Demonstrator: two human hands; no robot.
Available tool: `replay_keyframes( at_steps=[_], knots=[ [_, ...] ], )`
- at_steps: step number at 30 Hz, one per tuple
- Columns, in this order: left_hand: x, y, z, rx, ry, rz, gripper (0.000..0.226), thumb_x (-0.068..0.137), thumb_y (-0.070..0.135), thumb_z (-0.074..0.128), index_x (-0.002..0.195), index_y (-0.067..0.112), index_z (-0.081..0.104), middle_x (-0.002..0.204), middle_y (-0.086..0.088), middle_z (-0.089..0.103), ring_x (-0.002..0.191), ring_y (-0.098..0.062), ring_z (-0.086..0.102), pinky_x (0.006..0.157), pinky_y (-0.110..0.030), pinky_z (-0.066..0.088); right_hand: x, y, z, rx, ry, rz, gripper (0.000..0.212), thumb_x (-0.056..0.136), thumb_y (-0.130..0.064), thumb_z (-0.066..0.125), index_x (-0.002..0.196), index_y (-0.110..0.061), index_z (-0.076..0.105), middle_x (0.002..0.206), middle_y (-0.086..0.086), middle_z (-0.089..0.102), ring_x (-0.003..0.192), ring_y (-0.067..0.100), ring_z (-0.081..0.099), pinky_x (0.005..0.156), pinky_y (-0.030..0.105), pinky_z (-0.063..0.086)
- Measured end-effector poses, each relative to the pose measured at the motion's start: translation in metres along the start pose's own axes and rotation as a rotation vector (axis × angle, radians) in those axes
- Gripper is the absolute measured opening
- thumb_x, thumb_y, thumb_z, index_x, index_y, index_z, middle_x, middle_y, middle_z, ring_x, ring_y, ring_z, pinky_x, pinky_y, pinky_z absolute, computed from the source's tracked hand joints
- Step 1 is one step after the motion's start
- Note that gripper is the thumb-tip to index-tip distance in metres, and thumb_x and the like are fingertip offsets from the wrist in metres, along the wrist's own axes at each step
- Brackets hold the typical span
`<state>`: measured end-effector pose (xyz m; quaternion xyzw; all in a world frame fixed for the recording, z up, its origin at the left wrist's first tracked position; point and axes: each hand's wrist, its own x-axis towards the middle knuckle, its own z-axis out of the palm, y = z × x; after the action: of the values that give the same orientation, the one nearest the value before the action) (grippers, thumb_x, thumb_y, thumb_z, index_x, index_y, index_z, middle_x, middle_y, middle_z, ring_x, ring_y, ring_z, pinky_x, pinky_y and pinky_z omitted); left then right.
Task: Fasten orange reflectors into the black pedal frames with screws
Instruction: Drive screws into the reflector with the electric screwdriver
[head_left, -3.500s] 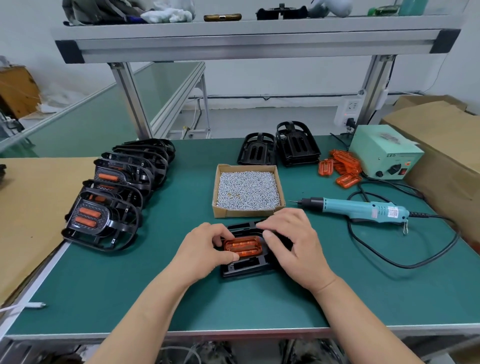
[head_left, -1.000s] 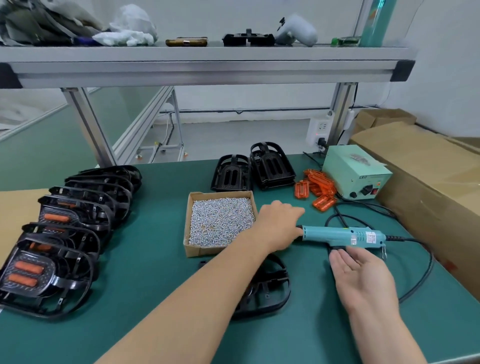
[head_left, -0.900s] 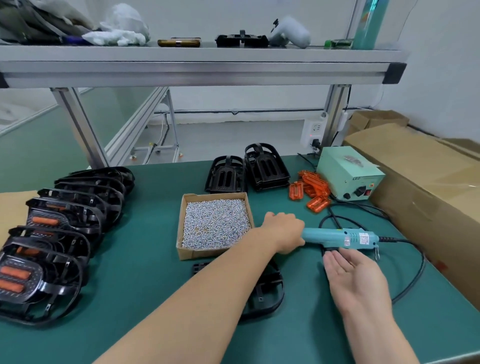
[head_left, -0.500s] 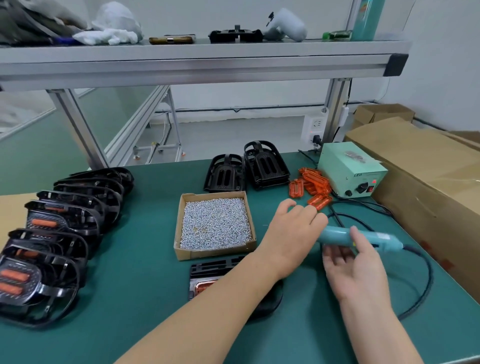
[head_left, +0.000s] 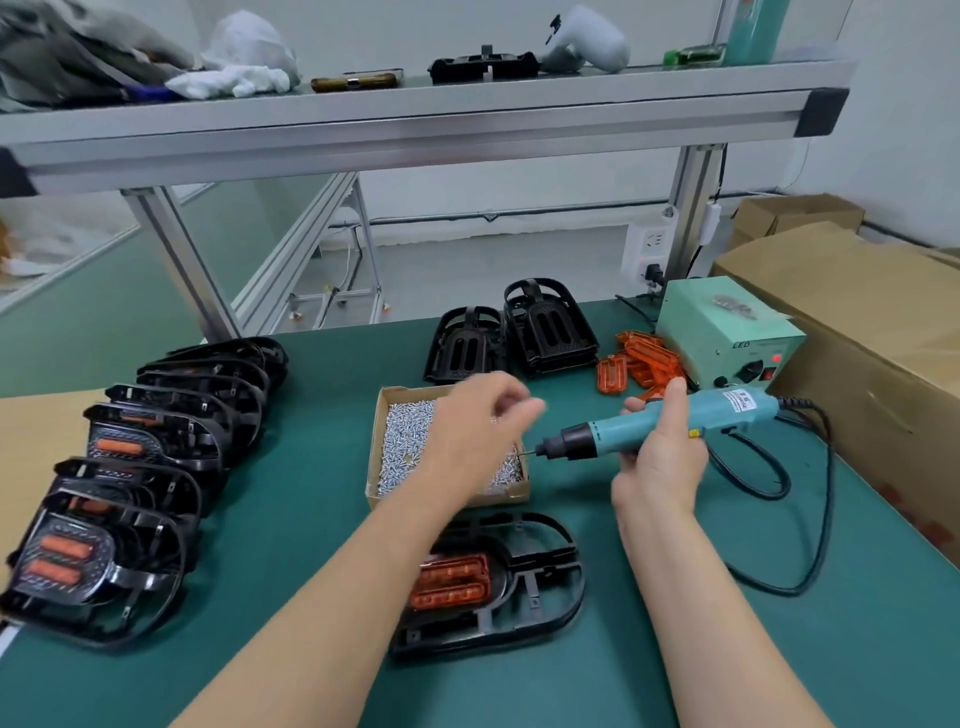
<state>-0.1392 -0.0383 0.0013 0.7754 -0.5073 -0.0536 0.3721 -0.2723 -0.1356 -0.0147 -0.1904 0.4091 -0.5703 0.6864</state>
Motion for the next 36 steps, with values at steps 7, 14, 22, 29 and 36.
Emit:
replay_keyframes(
  at_steps=[7, 14, 22, 29, 36],
  knots=[
    [0.003, -0.050, -0.011, 0.498, -0.292, -0.168, 0.013, 0.088, 0.017, 0.064, 0.096, 0.020, 0.074, 0.102, 0.001, 0.072, 0.097, -0.020, 0.065, 0.085, -0.032, 0.051, 0.003, 0.008, -0.007, 0.020, -0.059, -0.048, 0.019, 0.093, -0.034, 0.071, 0.092, -0.020, 0.058, 0.073, -0.010, 0.065, 0.063, 0.007, 0.062, 0.067, 0.025, 0.052],
    [0.001, -0.050, -0.010, 0.551, -0.294, -0.069, 0.027, 0.087, 0.017, 0.063, 0.061, 0.021, 0.058, 0.071, 0.000, 0.059, 0.074, -0.022, 0.058, 0.070, -0.031, 0.048, 0.002, 0.013, -0.010, 0.027, -0.059, -0.051, 0.028, 0.093, -0.034, 0.072, 0.107, -0.015, 0.057, 0.079, -0.006, 0.064, 0.064, 0.008, 0.061, 0.067, 0.025, 0.052],
    [-0.009, -0.057, -0.007, 0.313, -0.166, -0.099, 0.014, 0.085, 0.014, 0.069, 0.077, 0.025, 0.064, 0.087, 0.008, 0.067, 0.086, -0.014, 0.061, 0.081, -0.031, 0.051, 0.001, 0.016, -0.014, 0.012, -0.068, -0.037, 0.023, 0.092, -0.034, 0.072, 0.102, -0.017, 0.061, 0.077, -0.008, 0.064, 0.060, 0.008, 0.061, 0.059, 0.022, 0.052],
    [-0.017, -0.065, -0.008, 0.139, -0.097, -0.198, 0.025, 0.083, 0.010, 0.062, 0.065, 0.026, 0.061, 0.073, 0.011, 0.065, 0.078, -0.007, 0.061, 0.074, -0.031, 0.055, -0.011, 0.016, -0.012, 0.021, -0.068, -0.026, 0.026, 0.091, -0.034, 0.074, 0.104, -0.016, 0.060, 0.074, -0.009, 0.065, 0.061, 0.007, 0.062, 0.062, 0.022, 0.053],
    [-0.022, -0.058, -0.014, 0.063, 0.000, -0.256, 0.019, 0.092, 0.011, 0.058, 0.077, 0.023, 0.061, 0.079, 0.009, 0.065, 0.077, -0.009, 0.059, 0.066, -0.020, 0.046, -0.030, 0.005, -0.004, 0.022, -0.098, -0.071, 0.019, 0.092, -0.033, 0.072, 0.094, -0.019, 0.060, 0.070, -0.011, 0.065, 0.062, 0.007, 0.062, 0.066, 0.026, 0.052]
  ],
)
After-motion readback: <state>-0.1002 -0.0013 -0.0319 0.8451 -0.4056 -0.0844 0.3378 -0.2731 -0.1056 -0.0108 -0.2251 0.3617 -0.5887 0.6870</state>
